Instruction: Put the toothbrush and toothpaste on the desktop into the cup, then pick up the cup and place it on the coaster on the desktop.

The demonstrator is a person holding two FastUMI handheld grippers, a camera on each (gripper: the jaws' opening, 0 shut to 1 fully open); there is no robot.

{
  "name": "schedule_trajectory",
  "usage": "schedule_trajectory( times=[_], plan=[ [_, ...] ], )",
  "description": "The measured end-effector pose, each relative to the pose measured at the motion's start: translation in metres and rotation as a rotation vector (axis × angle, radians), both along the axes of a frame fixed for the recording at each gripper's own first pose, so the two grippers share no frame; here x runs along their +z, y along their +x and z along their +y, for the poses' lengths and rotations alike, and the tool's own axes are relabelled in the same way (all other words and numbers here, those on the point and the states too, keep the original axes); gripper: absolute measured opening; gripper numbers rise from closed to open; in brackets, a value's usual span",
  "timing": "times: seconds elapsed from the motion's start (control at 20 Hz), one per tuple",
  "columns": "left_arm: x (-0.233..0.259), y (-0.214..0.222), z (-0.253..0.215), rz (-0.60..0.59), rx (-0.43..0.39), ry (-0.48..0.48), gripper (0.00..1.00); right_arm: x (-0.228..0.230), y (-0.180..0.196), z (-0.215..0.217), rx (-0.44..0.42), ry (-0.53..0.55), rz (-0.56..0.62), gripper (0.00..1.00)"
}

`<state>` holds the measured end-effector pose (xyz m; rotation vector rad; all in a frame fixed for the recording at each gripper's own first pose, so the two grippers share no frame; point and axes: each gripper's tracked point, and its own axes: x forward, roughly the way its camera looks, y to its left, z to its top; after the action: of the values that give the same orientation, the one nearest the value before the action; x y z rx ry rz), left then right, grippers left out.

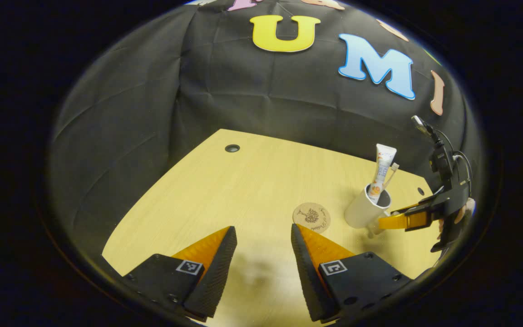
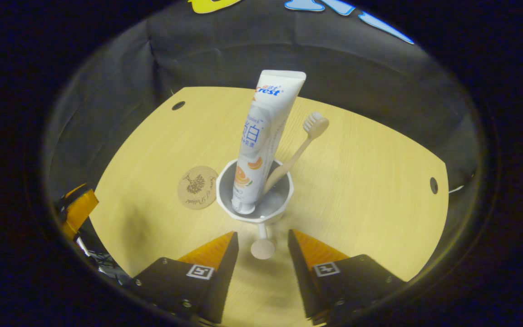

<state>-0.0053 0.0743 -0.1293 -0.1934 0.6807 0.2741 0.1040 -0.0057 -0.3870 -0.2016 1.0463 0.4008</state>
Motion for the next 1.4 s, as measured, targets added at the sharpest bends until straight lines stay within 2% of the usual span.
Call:
schedule_trajectory(
  times=[0.05, 0.4, 0.45, 0.5, 0.6, 0.65, 0.75, 1.0, 1.15, 1.2, 1.25, 1.4],
  plan=[
    [-0.002, 0.001, 0.0, 0.002, 0.004, -0.002, 0.79, 0.001, -0.001, 0.001, -0.005, 0.001, 0.007, 0.48],
    [-0.01, 0.0, 0.003, 0.02, 0.033, -0.004, 0.79, -0.016, 0.006, 0.007, 0.031, -0.039, 0.083, 0.51],
    [-0.011, -0.001, 0.004, 0.022, 0.039, -0.004, 0.79, -0.019, 0.009, 0.008, 0.027, -0.044, 0.08, 0.37],
    [-0.013, -0.004, 0.006, 0.024, 0.046, -0.003, 0.79, -0.022, 0.008, 0.011, 0.028, -0.043, 0.088, 0.33],
    [-0.01, -0.008, 0.008, 0.025, 0.054, -0.006, 0.79, -0.016, 0.009, 0.009, 0.033, -0.064, 0.079, 0.34],
    [-0.009, -0.008, 0.008, 0.027, 0.057, -0.007, 0.79, -0.022, 0.011, 0.009, 0.04, -0.075, 0.073, 0.25],
    [-0.012, -0.006, 0.009, 0.029, 0.064, -0.012, 0.79, -0.02, 0.009, 0.009, 0.056, -0.084, 0.065, 0.21],
    [-0.01, -0.004, 0.008, 0.032, 0.056, -0.008, 0.79, -0.016, 0.01, 0.012, 0.08, -0.085, 0.021, 0.21],
    [-0.016, -0.006, 0.007, 0.033, 0.053, -0.011, 0.79, -0.009, 0.009, 0.025, 0.072, -0.048, 0.013, 0.21],
    [-0.016, -0.007, 0.006, 0.033, 0.054, -0.013, 0.79, -0.007, 0.009, 0.029, 0.076, -0.042, 0.011, 0.17],
    [-0.015, -0.007, 0.006, 0.032, 0.056, -0.013, 0.79, -0.008, 0.009, 0.029, 0.083, -0.041, 0.01, 0.21],
    [-0.011, -0.008, 0.008, 0.031, 0.062, -0.01, 0.79, -0.009, 0.01, 0.028, 0.115, -0.035, 0.013, 0.21]
  ],
)
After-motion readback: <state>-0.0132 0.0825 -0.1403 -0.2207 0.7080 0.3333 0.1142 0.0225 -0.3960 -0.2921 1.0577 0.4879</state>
